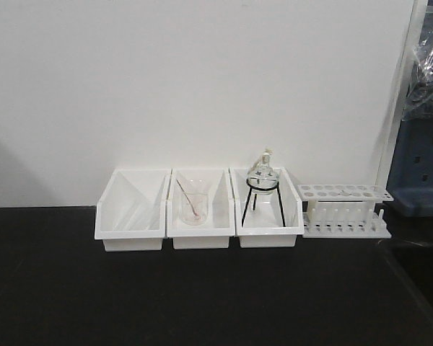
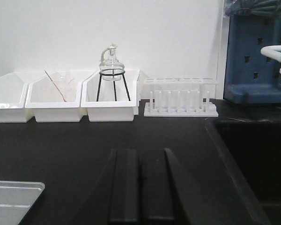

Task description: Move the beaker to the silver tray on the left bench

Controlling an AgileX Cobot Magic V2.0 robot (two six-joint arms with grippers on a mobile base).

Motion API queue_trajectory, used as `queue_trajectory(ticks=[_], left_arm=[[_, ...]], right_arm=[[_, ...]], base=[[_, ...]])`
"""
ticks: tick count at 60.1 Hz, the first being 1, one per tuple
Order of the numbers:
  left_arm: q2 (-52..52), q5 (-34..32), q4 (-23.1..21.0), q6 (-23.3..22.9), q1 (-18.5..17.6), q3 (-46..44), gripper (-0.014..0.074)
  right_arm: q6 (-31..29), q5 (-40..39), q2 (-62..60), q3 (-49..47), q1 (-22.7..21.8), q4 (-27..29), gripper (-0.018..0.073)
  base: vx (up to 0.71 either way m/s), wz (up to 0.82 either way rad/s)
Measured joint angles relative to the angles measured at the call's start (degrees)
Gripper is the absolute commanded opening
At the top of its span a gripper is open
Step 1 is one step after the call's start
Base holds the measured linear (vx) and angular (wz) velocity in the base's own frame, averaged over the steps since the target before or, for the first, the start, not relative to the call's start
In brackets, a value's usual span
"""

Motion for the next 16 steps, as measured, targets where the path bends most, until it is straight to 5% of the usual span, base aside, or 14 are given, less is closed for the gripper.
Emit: queue_trajectory(ticks=[16], left_arm=[[0.0,0.0,0.0,0.0,0.0,0.0,0.0001]], right_arm=[[0.0,0.0,0.0,0.0,0.0,-0.04,-0.0011]], base=[[0.0,0.0]])
